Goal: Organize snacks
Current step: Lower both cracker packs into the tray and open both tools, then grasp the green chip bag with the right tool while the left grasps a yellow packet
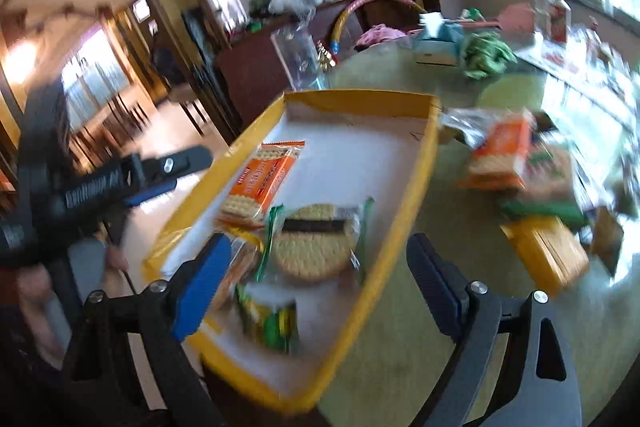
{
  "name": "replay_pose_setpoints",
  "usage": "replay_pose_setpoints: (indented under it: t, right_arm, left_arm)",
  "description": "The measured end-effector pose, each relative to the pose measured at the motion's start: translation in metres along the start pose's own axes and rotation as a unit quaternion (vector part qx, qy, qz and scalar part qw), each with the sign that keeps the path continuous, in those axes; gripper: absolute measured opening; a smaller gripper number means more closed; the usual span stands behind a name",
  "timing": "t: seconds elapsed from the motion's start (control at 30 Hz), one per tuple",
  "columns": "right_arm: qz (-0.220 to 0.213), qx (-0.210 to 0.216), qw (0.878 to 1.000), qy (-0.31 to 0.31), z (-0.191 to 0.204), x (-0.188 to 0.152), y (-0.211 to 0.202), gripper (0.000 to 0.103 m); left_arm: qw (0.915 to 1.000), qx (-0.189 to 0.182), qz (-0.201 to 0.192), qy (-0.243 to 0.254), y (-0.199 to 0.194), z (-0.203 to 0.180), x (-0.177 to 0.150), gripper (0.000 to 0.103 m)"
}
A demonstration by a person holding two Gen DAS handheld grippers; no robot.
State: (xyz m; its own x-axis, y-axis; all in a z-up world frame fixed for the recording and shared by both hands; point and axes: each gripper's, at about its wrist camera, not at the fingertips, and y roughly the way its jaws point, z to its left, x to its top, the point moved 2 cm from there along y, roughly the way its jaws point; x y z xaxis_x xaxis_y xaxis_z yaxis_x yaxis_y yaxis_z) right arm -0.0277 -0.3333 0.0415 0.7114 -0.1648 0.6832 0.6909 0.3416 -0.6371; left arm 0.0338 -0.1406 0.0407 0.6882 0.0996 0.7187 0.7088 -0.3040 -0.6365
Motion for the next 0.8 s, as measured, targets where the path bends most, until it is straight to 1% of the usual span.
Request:
replay_pose_setpoints:
  t: [0.07, 0.1, 0.2, 0.27, 0.33, 0.4, 0.47, 0.5, 0.57, 0.6, 0.67, 0.7, 0.73, 0.8]
  right_arm:
    - [-0.012, 0.004, 1.0, 0.016, -0.016, -0.013, -0.021, 0.09]
    - [-0.019, -0.005, 1.0, 0.024, -0.026, -0.02, -0.033, 0.09]
    - [-0.039, -0.026, 0.997, 0.055, -0.055, -0.038, -0.06, 0.09]
    - [-0.054, -0.038, 0.995, 0.075, -0.077, -0.05, -0.076, 0.09]
    - [-0.052, -0.059, 0.993, 0.084, -0.094, -0.058, -0.087, 0.09]
    - [-0.058, -0.083, 0.99, 0.101, -0.111, -0.066, -0.101, 0.09]
    - [-0.06, -0.086, 0.988, 0.111, -0.123, -0.072, -0.11, 0.09]
    - [-0.058, -0.085, 0.988, 0.114, -0.128, -0.074, -0.113, 0.09]
    - [-0.051, -0.079, 0.989, 0.118, -0.134, -0.077, -0.117, 0.09]
    - [-0.049, -0.075, 0.989, 0.116, -0.135, -0.078, -0.119, 0.09]
    - [-0.052, -0.065, 0.991, 0.104, -0.135, -0.079, -0.123, 0.09]
    - [-0.056, -0.061, 0.992, 0.099, -0.134, -0.08, -0.126, 0.09]
    - [-0.059, -0.06, 0.992, 0.096, -0.133, -0.082, -0.129, 0.09]
    - [-0.06, -0.064, 0.992, 0.085, -0.13, -0.084, -0.132, 0.09]
  left_arm:
    - [0.9998, 0.01, -0.011, 0.012, -0.011, -0.019, -0.019, 0.085]
    - [0.9998, 0.005, -0.007, 0.016, -0.013, -0.031, -0.027, 0.085]
    - [0.999, -0.032, 0.0, 0.031, -0.023, -0.064, -0.053, 0.085]
    - [0.9963, -0.063, -0.005, 0.059, -0.031, -0.088, -0.068, 0.085]
    - [0.9928, -0.081, -0.004, 0.088, -0.036, -0.108, -0.08, 0.085]
    - [0.9912, -0.088, 0.004, 0.099, -0.038, -0.123, -0.09, 0.085]
    - [0.987, -0.102, 0.015, 0.123, -0.036, -0.138, -0.096, 0.085]
    - [0.9855, -0.105, 0.03, 0.129, -0.033, -0.144, -0.096, 0.085]
    - [0.9801, -0.129, 0.064, 0.137, -0.026, -0.151, -0.098, 0.085]
    - [0.98, -0.126, 0.064, 0.14, -0.026, -0.153, -0.099, 0.085]
    - [0.9819, -0.11, 0.055, 0.144, -0.026, -0.155, -0.102, 0.085]
    - [0.9818, -0.109, 0.055, 0.146, -0.026, -0.158, -0.105, 0.085]
    - [0.9816, -0.107, 0.054, 0.149, -0.027, -0.158, -0.107, 0.085]
    - [0.9836, -0.091, 0.042, 0.15, -0.03, -0.157, -0.11, 0.085]
